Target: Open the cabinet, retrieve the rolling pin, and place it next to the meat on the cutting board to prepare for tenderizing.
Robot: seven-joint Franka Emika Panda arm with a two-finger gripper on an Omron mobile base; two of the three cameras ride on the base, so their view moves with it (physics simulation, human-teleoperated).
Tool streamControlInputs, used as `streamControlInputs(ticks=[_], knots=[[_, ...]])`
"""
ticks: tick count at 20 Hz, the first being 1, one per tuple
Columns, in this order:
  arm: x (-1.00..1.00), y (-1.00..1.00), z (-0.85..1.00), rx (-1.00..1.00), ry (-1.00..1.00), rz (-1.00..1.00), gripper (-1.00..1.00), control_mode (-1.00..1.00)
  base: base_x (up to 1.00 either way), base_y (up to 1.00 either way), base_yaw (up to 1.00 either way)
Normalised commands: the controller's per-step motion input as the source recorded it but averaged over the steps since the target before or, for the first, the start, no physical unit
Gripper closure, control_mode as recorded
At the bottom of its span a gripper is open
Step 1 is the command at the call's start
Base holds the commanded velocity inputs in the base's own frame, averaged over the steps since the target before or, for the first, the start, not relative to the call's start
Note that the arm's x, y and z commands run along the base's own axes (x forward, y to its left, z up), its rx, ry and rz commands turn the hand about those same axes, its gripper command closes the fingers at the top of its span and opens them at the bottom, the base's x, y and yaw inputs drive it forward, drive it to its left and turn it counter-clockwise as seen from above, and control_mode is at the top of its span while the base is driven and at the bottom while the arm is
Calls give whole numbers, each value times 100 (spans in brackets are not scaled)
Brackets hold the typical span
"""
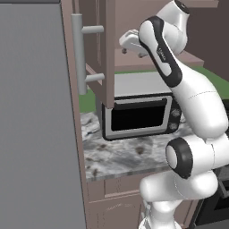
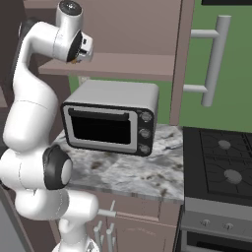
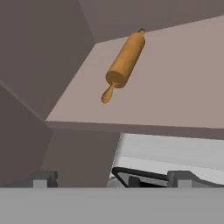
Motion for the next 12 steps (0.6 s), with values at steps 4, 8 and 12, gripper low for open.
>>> streamControlInputs(ticks=[4,8,12], knots=[[16,0,0,-1,-6,0,-100,-100,0,0,0],[18,6,-4,-1,-8,0,-100,-100,0,0,0],[21,16,-10,-2,-6,0,-100,-100,0,0,0]])
